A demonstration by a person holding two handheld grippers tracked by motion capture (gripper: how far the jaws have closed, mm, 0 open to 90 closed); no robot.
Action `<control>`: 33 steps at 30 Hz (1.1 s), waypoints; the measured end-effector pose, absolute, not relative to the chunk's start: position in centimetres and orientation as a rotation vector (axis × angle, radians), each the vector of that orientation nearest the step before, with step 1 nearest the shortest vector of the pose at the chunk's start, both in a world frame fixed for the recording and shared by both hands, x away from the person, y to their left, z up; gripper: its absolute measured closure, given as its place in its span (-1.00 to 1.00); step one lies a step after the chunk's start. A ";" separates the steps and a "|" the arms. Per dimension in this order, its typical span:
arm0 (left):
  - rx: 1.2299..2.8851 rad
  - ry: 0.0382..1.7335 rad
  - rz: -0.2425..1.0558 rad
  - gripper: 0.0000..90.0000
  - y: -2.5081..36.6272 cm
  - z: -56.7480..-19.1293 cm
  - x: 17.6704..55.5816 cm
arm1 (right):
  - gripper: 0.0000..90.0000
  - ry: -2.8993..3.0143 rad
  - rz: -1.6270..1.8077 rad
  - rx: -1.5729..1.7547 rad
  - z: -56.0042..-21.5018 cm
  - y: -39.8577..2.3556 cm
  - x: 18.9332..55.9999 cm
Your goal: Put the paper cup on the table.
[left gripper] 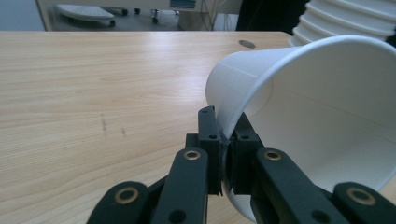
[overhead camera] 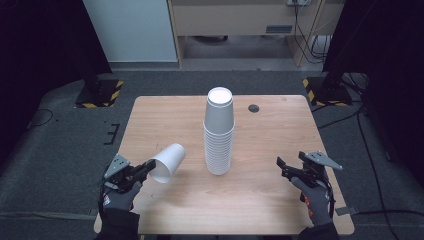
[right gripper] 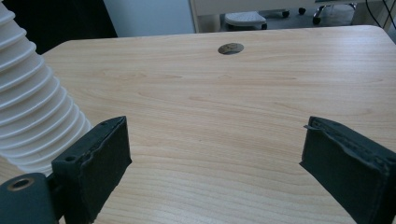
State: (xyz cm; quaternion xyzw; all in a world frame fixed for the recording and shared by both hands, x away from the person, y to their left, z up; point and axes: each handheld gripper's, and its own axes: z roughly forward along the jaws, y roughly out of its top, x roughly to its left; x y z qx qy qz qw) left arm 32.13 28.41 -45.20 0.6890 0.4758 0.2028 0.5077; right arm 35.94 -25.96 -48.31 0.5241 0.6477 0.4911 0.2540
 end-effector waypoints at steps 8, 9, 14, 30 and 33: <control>1.669 1.226 0.491 0.90 29.4 -45.1 33.3 | -0.82 1.785 1.284 1.409 -48.5 -26.0 35.9; 1.672 1.233 0.489 0.90 29.5 -45.1 33.4 | -0.82 1.790 1.276 1.406 -48.6 -26.1 36.0; 1.709 1.249 0.500 0.90 29.6 -44.6 34.2 | -0.82 1.829 1.205 1.383 -48.9 -26.1 35.9; 1.810 1.355 0.480 0.90 30.8 -42.8 35.4 | -0.82 1.838 1.157 1.385 -49.1 -26.4 36.1; 1.832 1.374 0.473 0.90 31.2 -42.6 35.6 | -0.82 1.840 1.147 1.389 -49.1 -26.3 36.1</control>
